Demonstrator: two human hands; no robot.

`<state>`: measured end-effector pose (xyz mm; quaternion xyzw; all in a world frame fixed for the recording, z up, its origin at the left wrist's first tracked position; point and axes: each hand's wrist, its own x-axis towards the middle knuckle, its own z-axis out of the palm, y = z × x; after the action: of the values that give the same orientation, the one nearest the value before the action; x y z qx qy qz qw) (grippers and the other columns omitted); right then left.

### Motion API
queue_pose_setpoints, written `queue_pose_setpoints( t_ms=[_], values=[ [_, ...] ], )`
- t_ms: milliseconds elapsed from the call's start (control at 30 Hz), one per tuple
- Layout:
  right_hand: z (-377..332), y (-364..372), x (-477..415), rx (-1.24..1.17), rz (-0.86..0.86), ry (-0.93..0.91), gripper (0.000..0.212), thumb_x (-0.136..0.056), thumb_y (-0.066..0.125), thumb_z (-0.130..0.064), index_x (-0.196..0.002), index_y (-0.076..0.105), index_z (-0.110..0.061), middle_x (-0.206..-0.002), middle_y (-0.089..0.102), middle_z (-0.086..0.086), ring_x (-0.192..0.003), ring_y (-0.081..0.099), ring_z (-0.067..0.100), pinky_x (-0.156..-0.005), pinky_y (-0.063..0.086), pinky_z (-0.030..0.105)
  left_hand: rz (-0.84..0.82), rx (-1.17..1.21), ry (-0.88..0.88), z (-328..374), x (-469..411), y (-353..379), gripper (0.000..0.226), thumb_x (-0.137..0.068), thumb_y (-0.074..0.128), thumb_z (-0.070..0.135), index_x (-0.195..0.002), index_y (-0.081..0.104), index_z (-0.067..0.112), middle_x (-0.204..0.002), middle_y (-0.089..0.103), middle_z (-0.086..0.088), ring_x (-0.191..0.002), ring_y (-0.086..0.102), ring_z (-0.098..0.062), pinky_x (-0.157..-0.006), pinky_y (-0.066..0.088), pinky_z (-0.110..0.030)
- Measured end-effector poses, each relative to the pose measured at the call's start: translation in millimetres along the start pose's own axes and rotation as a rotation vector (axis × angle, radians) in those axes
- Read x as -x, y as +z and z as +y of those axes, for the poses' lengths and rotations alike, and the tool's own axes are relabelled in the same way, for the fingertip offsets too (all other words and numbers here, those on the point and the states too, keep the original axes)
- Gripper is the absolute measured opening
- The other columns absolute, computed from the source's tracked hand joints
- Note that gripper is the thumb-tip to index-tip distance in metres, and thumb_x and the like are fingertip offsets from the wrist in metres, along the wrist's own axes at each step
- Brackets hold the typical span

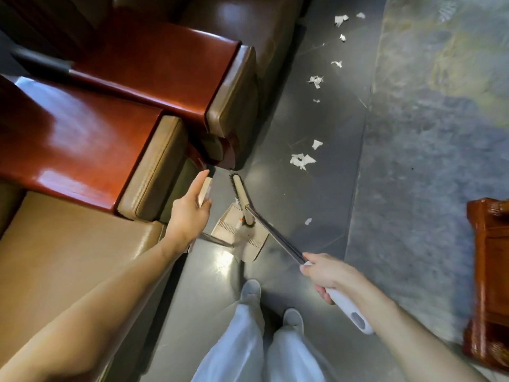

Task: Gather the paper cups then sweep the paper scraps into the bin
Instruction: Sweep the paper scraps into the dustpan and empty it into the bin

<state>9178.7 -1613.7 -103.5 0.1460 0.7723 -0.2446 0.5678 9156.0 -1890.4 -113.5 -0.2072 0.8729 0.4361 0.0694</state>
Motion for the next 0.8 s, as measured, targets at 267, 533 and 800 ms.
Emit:
queue_pose_setpoints(
  t_ms=[267, 533, 800],
  values=[
    [-20, -24, 15, 0.369, 0.144, 0.003, 0.054, -0.102, 0.030, -0.026, -0.153, 0.014, -0.025, -0.041, 0.052, 0.002, -0.052, 0.057, 0.021, -0.061, 0.045, 0.023, 0.037, 0.052, -0.021, -25, 12, -19, 0.066, -0.097, 0.052, 0.012, -0.142, 0.026, 0.052, -0.142, 0.045, -0.002, -0.072, 0.058, 0.007, -0.051, 0.039, 0.000],
    [-57, 13, -26, 0.558, 0.118, -0.023, 0.064, -0.093, 0.055, -0.006, -0.149, 0.025, -0.014, -0.121, 0.062, 0.012, -0.087, 0.062, 0.032, -0.054, 0.045, 0.029, 0.102, 0.017, -0.004, -26, -14, -20, 0.066, -0.095, 0.056, 0.012, -0.143, 0.028, 0.049, -0.138, 0.048, 0.000, -0.102, 0.047, -0.004, -0.064, 0.033, 0.004],
    [-18, 4, 10, 0.417, -0.021, -0.076, 0.062, -0.097, 0.042, -0.016, -0.153, 0.018, -0.027, -0.109, 0.062, 0.014, -0.042, 0.052, 0.019, -0.044, 0.042, 0.022, 0.024, -0.003, 0.074, -24, -28, -32, 0.066, -0.094, 0.057, 0.013, -0.138, 0.030, 0.055, -0.127, 0.043, 0.017, -0.105, 0.046, 0.000, -0.091, 0.034, -0.021]
  ],
)
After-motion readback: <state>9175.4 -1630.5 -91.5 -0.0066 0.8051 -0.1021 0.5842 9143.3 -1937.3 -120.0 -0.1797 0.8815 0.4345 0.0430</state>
